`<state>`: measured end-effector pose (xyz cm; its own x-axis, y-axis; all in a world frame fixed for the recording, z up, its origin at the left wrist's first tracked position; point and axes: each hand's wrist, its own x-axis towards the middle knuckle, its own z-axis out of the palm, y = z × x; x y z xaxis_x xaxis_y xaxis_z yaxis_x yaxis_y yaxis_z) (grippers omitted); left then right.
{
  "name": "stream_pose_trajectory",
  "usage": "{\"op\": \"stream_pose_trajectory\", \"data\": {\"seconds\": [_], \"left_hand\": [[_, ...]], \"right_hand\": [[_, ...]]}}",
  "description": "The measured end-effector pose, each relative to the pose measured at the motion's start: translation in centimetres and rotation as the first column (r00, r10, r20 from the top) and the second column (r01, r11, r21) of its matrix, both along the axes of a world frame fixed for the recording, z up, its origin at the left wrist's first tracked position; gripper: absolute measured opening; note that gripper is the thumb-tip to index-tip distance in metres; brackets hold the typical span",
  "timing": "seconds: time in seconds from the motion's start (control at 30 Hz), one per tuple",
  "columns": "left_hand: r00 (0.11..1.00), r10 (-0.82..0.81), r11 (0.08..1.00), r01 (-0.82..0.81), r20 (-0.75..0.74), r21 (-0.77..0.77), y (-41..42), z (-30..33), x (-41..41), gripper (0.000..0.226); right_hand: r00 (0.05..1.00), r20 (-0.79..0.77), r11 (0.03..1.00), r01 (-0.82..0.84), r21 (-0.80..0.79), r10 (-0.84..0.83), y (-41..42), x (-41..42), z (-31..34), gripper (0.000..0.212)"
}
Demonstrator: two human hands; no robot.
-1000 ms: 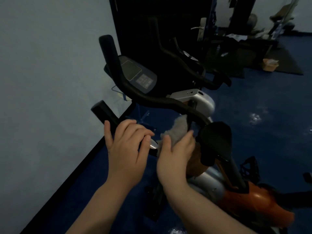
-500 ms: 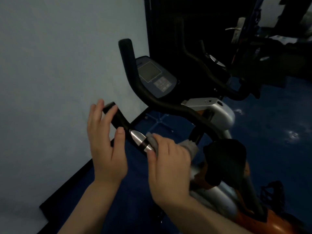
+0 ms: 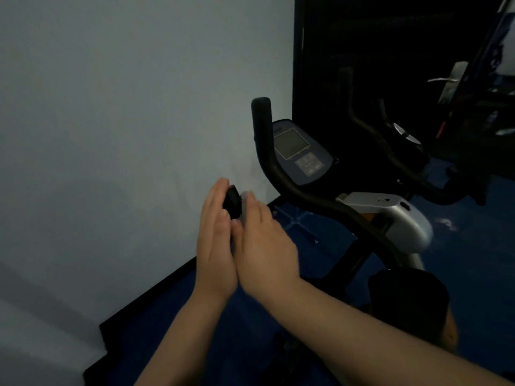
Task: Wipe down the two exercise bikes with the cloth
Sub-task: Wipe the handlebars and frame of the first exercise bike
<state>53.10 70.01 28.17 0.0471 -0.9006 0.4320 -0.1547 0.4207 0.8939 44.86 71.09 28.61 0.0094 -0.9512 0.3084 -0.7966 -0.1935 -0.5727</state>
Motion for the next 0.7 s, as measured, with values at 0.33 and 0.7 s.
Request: {"op": "stream_pose_trajectory", "data": {"seconds": [0.33, 0.7], "left_hand": [[0.962, -0.260, 0.965, 0.255, 0.084, 0.068, 0.1, 0.8, 3.6, 0.047], [0.711, -0.200, 0.879, 0.434, 0.674, -0.197, -0.3, -1.3, 1.7, 0.052]], "right_hand": [[0.968, 0.246, 0.996, 0.069, -0.064, -0.051, -1.3, 1.7, 2.0, 0.050], [0.918, -0.163, 0.931, 0.346, -0.114, -0.361, 7.4, -2.9, -4.0, 0.046]]}}
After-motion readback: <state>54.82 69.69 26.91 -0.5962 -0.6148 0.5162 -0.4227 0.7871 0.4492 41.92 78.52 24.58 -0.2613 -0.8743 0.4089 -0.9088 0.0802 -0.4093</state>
